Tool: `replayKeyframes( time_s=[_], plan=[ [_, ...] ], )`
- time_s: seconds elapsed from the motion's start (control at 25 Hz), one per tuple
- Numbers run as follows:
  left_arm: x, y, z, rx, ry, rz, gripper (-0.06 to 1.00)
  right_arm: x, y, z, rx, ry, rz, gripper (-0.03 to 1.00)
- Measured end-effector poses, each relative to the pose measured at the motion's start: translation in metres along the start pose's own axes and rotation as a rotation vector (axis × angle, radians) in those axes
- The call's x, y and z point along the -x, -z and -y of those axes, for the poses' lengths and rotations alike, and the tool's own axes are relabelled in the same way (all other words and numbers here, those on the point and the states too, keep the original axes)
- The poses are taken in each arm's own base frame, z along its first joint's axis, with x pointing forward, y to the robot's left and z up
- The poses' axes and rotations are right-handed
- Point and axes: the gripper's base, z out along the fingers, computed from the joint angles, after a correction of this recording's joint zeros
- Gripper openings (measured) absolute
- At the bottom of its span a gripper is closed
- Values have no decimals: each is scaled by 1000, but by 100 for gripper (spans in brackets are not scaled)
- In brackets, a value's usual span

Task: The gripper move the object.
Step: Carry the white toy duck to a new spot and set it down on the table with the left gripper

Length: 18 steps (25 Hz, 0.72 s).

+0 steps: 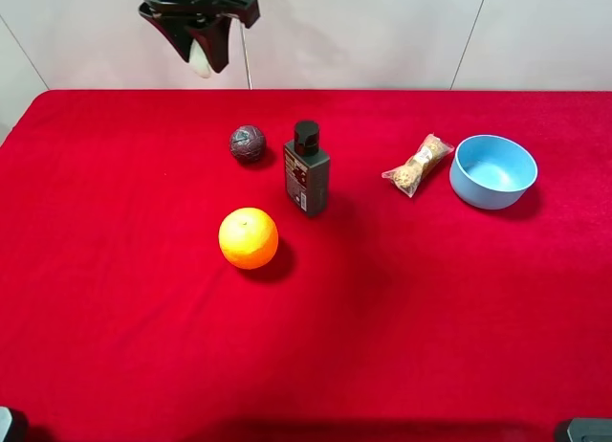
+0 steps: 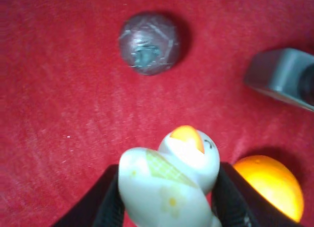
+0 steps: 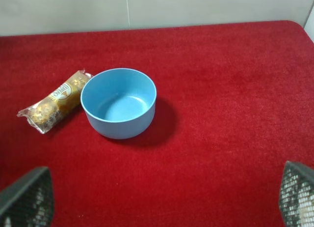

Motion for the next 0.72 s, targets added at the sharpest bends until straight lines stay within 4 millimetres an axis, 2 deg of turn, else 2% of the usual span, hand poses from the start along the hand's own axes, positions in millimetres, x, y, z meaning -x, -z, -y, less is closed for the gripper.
replayKeyframes(
  time_s=[0.4, 0.72],
  plan=[
    [7, -43, -14, 128, -26, -86, 40, 0, 0, 0, 0, 0, 0, 69],
    [13, -74, -26, 139, 9, -97, 40, 0, 0, 0, 4, -2, 0, 69]
  ],
)
